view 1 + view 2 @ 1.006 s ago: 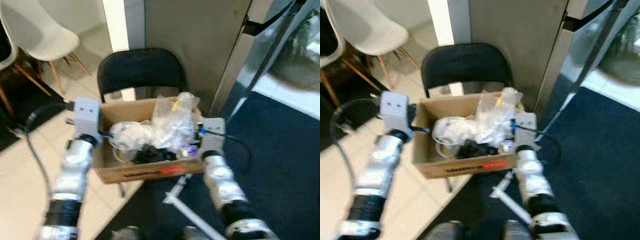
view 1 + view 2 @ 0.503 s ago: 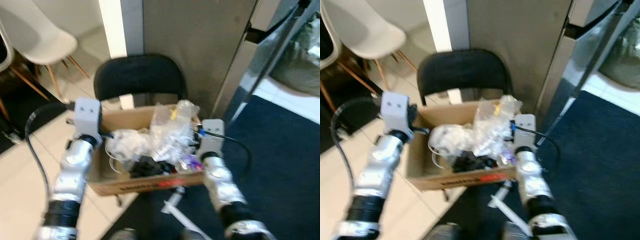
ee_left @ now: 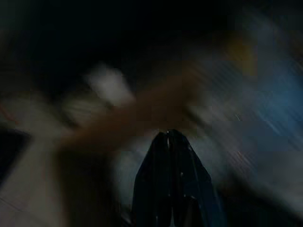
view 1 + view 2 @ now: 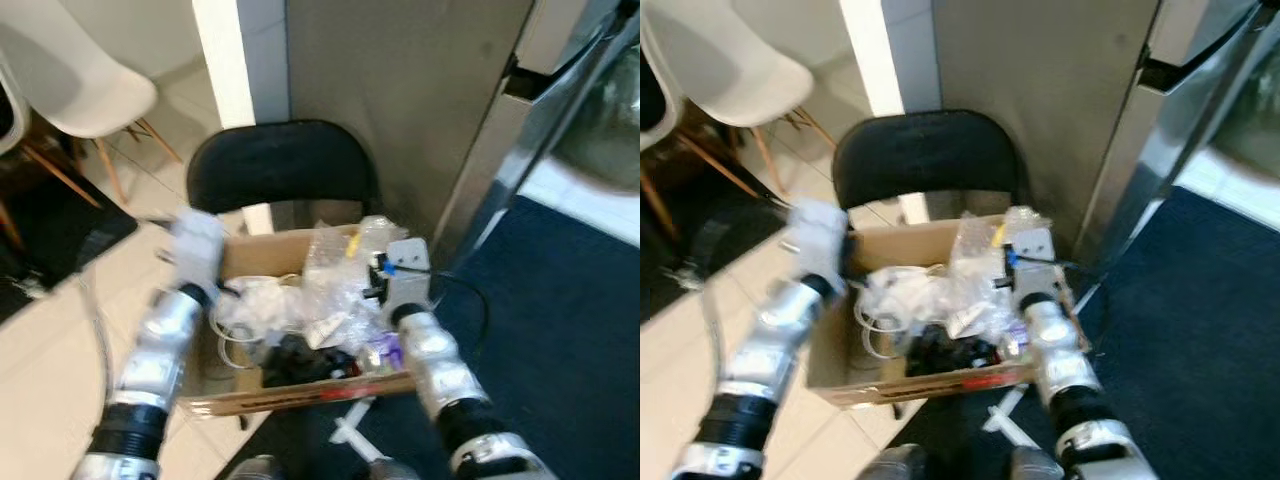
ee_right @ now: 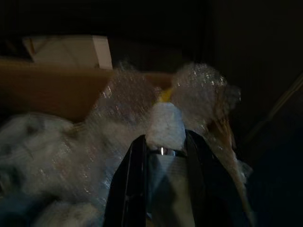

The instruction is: Picking trash to rubbish bin

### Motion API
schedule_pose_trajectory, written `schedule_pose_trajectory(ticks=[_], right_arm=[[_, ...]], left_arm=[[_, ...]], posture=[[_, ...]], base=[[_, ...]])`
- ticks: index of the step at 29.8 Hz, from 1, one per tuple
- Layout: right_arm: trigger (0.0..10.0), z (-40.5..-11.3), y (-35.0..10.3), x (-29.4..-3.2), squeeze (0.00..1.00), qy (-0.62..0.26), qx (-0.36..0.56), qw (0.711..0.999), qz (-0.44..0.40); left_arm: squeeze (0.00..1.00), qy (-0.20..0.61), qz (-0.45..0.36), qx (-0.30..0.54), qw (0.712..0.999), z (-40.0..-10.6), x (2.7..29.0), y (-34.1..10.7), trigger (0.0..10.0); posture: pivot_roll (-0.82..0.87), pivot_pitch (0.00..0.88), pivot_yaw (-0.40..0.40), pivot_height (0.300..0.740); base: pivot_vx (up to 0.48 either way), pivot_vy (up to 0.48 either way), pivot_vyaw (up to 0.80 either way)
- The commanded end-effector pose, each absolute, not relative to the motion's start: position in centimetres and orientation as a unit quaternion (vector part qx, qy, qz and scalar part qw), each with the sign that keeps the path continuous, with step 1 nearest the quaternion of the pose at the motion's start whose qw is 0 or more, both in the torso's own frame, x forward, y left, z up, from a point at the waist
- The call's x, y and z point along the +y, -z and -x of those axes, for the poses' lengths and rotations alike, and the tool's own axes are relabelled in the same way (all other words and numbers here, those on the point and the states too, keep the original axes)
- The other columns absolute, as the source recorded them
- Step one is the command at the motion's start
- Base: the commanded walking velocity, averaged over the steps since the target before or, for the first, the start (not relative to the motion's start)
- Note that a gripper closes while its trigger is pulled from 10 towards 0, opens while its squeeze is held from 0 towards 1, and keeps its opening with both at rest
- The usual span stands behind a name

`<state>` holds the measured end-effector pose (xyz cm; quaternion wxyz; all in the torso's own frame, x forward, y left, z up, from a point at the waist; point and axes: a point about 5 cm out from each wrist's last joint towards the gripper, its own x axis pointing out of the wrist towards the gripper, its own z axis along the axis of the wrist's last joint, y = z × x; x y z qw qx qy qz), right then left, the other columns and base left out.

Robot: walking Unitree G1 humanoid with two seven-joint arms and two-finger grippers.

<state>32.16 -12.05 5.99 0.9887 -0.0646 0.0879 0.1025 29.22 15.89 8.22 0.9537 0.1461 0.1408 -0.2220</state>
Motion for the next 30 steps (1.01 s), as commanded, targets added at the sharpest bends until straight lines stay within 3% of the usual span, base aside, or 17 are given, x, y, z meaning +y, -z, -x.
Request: schedule_pose_trajectory(ticks=[1,6,17,18,21,22,23,24,26,29,30], right_arm=[[10.0,-31.6,-4.8,-11.5,0.00,-0.128,0.120,0.981,0.083],[10.0,-31.8,-4.6,-11.5,0.00,-0.141,0.132,0.977,0.093],[10.0,-31.6,-3.5,-11.4,0.00,-0.166,0.167,0.963,0.130],[10.0,-31.7,-3.9,-11.6,1.00,-0.148,0.151,0.971,0.116],[10.0,-32.3,-5.0,-11.9,1.00,-0.100,0.110,0.986,0.070],[10.0,-32.5,-5.6,-12.1,0.66,-0.079,0.092,0.992,0.037],[10.0,-32.5,-5.6,-12.1,0.66,-0.079,0.092,0.992,0.037],[10.0,-32.8,-6.8,-13.2,0.00,-0.013,0.049,0.997,-0.061],[10.0,-33.0,-7.8,-14.8,0.00,0.051,0.015,0.987,-0.154],[10.0,-32.9,-7.9,-15.4,0.00,0.073,0.007,0.984,-0.162],[10.0,-32.8,-8.1,-16.1,0.00,0.091,0.001,0.983,-0.161]], left_arm=[[0.00,0.297,-0.183,0.195,0.917,-27.6,15.5,-6.3,10.0],[0.00,0.354,-0.160,0.207,0.898,-26.6,14.6,-6.4,10.0],[0.00,0.341,-0.194,0.200,0.898,-27.5,15.4,-6.8,10.0],[0.00,0.338,-0.199,0.198,0.898,-27.6,15.5,-6.8,10.0],[0.00,0.329,-0.205,0.191,0.902,-27.7,15.6,-7.1,10.0],[0.00,0.328,-0.206,0.190,0.902,-27.8,15.6,-7.2,10.0],[0.00,0.328,-0.206,0.190,0.902,-27.8,15.6,-7.2,10.0],[0.00,0.314,-0.214,0.179,0.908,-28.1,15.8,-7.4,10.0],[0.00,0.275,-0.223,0.157,0.922,-28.7,16.0,-7.8,10.0],[0.00,0.239,-0.225,0.143,0.934,-29.3,16.3,-8.2,10.0],[0.00,0.173,-0.210,0.108,0.956,-30.2,16.7,-9.2,10.0]], posture=[[0.07,0.042,0.030,0.740],[0.08,0.019,0.012,0.740],[0.08,0.000,0.007,0.740],[0.09,0.000,0.009,0.740],[0.09,0.002,0.012,0.740],[0.09,0.002,0.012,0.740],[0.09,0.002,0.012,0.740],[0.09,0.004,0.014,0.740],[0.09,0.004,0.014,0.740],[0.09,0.006,0.019,0.740],[0.08,0.008,0.021,0.740]], base=[[0.000,0.000,0.00],[0.000,0.000,0.00],[0.000,0.000,0.00],[0.000,0.000,0.00],[0.000,0.000,0.00],[0.000,0.000,0.00],[0.000,0.000,0.00],[0.000,0.000,0.00],[0.000,0.000,0.00],[0.000,0.000,0.00],[0.000,0.000,0.00]])
